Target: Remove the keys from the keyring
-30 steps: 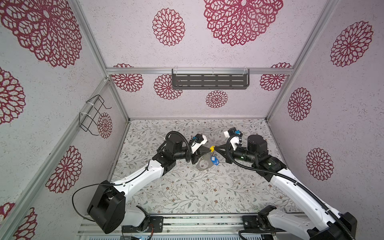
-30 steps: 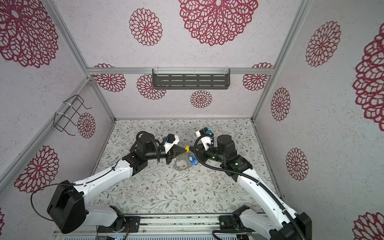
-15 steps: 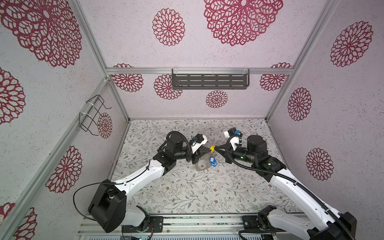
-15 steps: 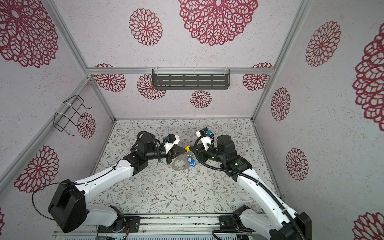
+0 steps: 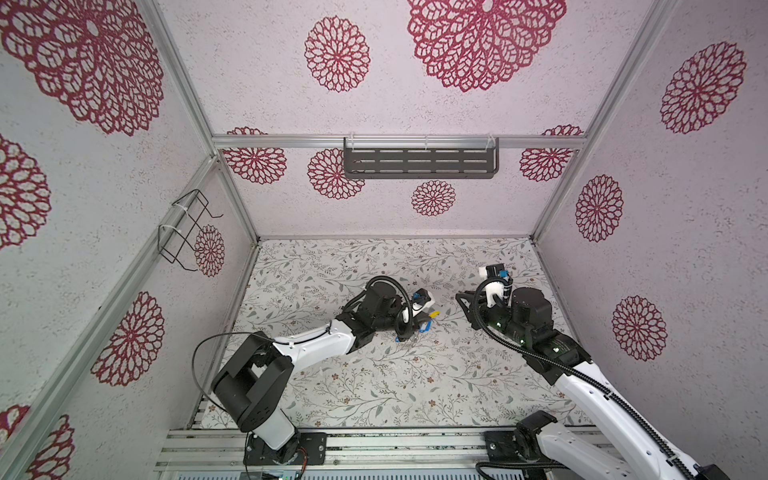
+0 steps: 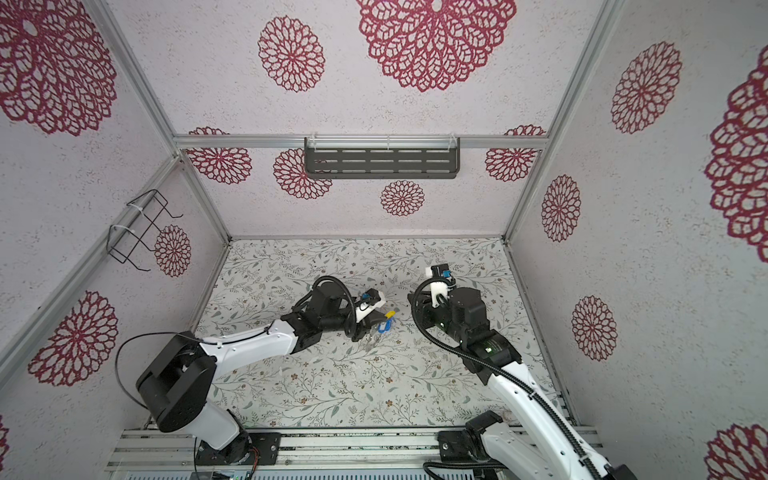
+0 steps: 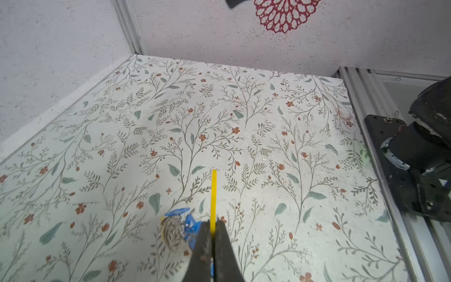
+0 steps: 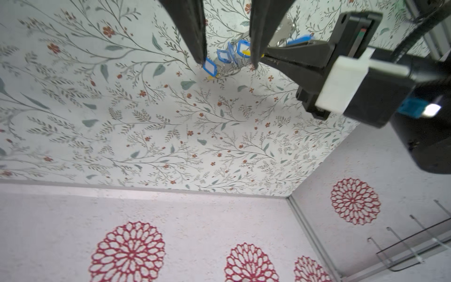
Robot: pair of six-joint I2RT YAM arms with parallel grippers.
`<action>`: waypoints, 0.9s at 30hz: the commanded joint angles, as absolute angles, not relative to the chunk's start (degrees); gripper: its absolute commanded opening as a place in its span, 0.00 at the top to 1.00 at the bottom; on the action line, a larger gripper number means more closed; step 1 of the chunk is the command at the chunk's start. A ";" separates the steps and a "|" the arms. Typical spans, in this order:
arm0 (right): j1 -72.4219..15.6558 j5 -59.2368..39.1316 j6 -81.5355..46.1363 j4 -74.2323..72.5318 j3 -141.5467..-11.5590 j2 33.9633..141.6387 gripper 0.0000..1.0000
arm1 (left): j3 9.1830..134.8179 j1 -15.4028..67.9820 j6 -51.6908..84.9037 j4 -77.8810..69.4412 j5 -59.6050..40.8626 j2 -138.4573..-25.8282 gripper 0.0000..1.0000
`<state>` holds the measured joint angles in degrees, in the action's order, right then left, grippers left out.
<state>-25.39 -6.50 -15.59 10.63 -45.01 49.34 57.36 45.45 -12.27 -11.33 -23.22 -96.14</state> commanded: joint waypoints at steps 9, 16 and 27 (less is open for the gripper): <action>-15.55 -1.23 -23.27 17.89 -40.00 43.20 0.65 | 69.49 55.46 -6.97 -13.76 -9.38 -117.98 1.00; -13.86 -6.23 -23.84 20.52 -36.96 45.36 0.62 | 60.09 54.80 -0.98 -22.97 1.34 -109.67 0.17; -29.00 -4.79 -23.21 18.53 -38.07 59.43 0.61 | 40.45 51.62 17.03 -17.79 28.34 -80.71 0.03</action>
<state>-24.53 -7.16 -22.72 20.36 -35.64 56.75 44.36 52.42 7.57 -20.10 13.50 -81.49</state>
